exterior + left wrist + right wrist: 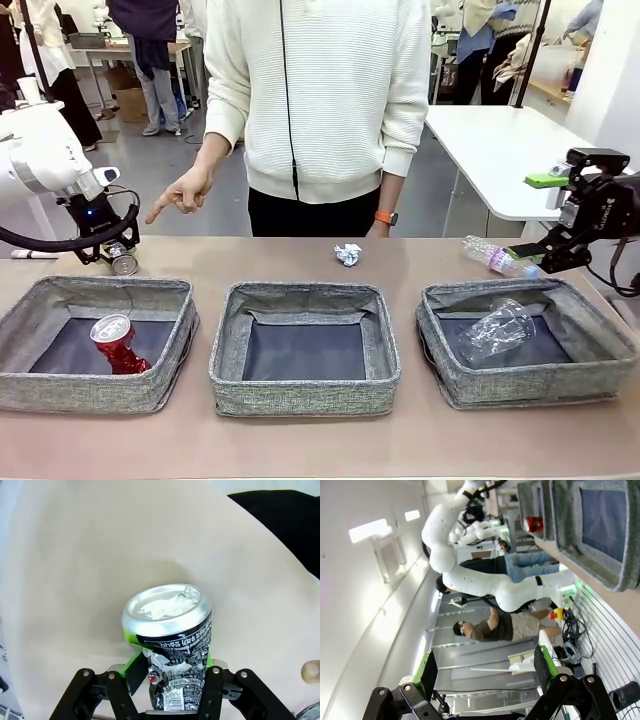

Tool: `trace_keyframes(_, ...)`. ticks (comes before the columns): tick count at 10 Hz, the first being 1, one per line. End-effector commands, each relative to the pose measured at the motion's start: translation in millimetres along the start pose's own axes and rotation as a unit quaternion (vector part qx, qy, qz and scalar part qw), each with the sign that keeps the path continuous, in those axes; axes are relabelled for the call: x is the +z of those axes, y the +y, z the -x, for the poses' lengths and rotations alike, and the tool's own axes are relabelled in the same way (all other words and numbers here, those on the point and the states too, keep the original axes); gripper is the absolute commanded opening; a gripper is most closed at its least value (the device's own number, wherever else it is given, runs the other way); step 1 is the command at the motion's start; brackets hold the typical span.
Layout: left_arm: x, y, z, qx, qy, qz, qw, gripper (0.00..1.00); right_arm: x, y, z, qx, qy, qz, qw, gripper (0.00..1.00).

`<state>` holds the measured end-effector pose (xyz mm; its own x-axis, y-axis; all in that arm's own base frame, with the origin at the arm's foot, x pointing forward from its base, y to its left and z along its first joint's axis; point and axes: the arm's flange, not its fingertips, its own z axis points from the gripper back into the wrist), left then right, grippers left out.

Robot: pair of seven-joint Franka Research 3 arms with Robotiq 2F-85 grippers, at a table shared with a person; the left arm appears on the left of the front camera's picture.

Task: Sort the waste into the appropriate baskets.
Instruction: Pick up the waste item pointed out by the person.

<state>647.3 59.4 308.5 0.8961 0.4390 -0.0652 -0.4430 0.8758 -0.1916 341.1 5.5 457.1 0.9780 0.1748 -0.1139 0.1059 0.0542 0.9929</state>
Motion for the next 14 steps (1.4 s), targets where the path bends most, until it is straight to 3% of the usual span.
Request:
trace_keyframes(1,-2.5,-1.9,5.2,0.011,0.004,-0.011,1.0,0.0,-0.6,0.1,1.3,0.008,0.005,0.001,1.0,1.0)
trace_keyframes(5,1.5,0.6,9.0,0.015,0.003,-0.004,1.0,0.0,-0.6,0.1,1.3,0.008,0.005,0.001,1.0,1.0)
trace_keyframes(6,19.2,6.0,16.5,0.013,-0.004,0.006,1.0,0.0,-0.6,0.1,1.3,0.008,0.005,0.001,1.0,1.0)
trace_keyframes(8,120.5,28.9,80.7,-0.041,-0.034,0.041,0.998,0.0,-0.6,0.1,1.3,0.008,0.005,0.001,1.0,1.0)
trace_keyframes(9,163.8,39.2,142.7,-0.089,0.041,0.057,0.994,0.0,-0.6,0.1,1.3,0.008,0.005,0.001,1.0,1.0)
trace_keyframes(10,184.7,46.3,204.3,-0.13,0.071,0.056,0.987,0.0,-0.6,0.1,1.3,0.008,0.005,0.001,1.0,1.0)
trace_keyframes(11,188.6,49.7,256.3,-0.212,0.078,0.044,0.973,0.0,-0.6,0.1,1.3,0.008,0.005,0.001,1.0,1.0)
trace_keyframes(12,181.8,52.6,299.3,-0.257,0.056,0.024,0.964,0.0,-0.6,0.1,1.3,0.008,0.005,0.001,1.0,1.0)
trace_keyframes(13,171.8,53.1,318.0,-0.292,0.052,0.003,0.955,0.0,-0.6,0.1,1.3,0.008,0.005,0.001,1.0,1.0)
trace_keyframes(14,167.8,49.9,310.6,-0.268,0.058,0.021,0.962,0.0,-0.6,0.1,1.3,0.008,0.005,0.001,1.0,1.0)
